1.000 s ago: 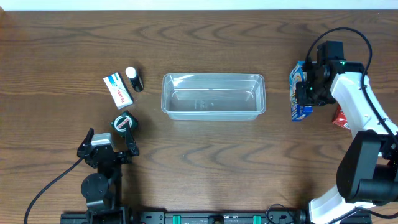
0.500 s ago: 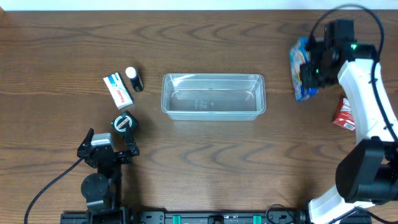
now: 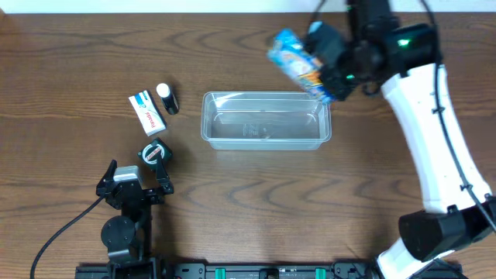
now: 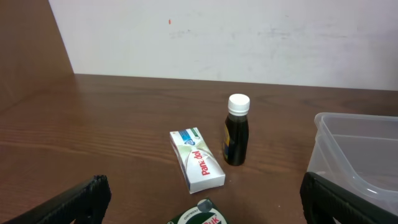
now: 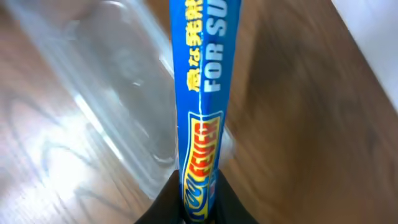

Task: Pack container
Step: 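Lift the blue box and carry it over the clear container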

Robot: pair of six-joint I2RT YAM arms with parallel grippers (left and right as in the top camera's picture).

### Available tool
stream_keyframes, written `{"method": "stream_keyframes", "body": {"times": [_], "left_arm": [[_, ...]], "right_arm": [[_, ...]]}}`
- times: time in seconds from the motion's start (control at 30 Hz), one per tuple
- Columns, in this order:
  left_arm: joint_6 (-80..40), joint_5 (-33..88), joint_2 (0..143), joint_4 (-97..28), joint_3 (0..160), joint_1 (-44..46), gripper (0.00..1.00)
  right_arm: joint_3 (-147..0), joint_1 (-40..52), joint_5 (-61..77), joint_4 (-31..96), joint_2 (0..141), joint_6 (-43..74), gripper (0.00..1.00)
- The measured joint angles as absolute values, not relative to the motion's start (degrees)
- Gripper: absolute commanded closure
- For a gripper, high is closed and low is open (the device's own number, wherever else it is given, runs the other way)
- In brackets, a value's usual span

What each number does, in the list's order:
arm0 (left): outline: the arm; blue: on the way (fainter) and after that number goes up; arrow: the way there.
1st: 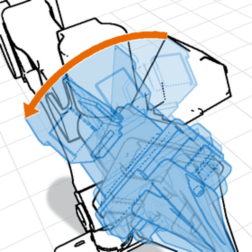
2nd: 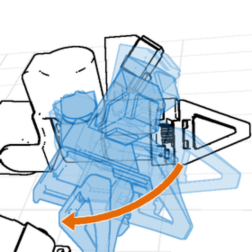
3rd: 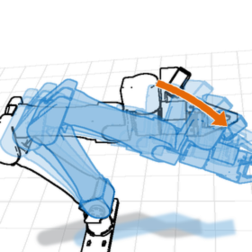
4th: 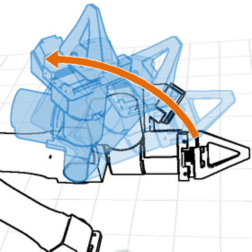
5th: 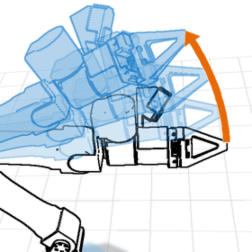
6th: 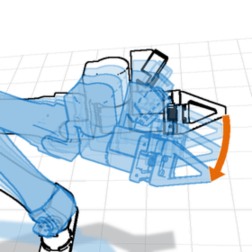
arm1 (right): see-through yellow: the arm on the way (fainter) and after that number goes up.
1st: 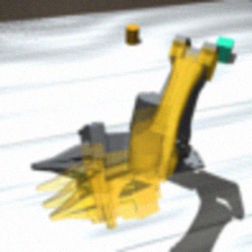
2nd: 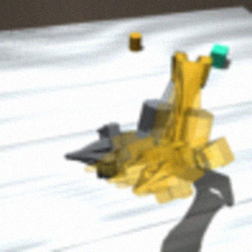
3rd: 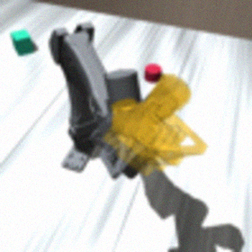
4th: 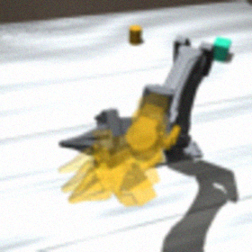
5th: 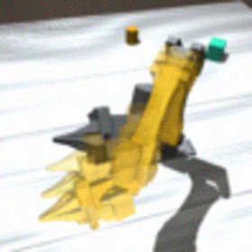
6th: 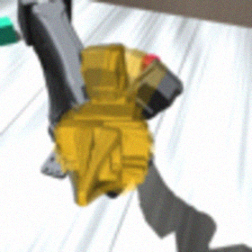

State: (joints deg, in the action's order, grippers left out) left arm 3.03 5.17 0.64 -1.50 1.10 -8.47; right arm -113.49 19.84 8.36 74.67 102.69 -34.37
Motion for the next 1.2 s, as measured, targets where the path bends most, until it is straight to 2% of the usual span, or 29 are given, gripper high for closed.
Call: {"method": "stream_keyframes", "body": {"times": [0.37, 0.67, 1.2], "left_arm": [[3.0, 5.1, 0.6, -1.5, 1.1, -8.5, 0.02], [3.0, 5.1, 0.6, -1.5, 1.1, -8.5, 0.02], [3.0, 5.2, 0.6, -1.5, 1.1, -8.5, 0.02]], "right_arm": [[-111.3, 31.1, 4.0, 75.3, 102.7, -44.0, 0.95], [-105.8, 31.0, 1.8, 71.3, 103.0, -49.9, 0.97], [-93.7, 28.5, -1.1, 65.2, 103.9, -50.8, 0.99]]}}
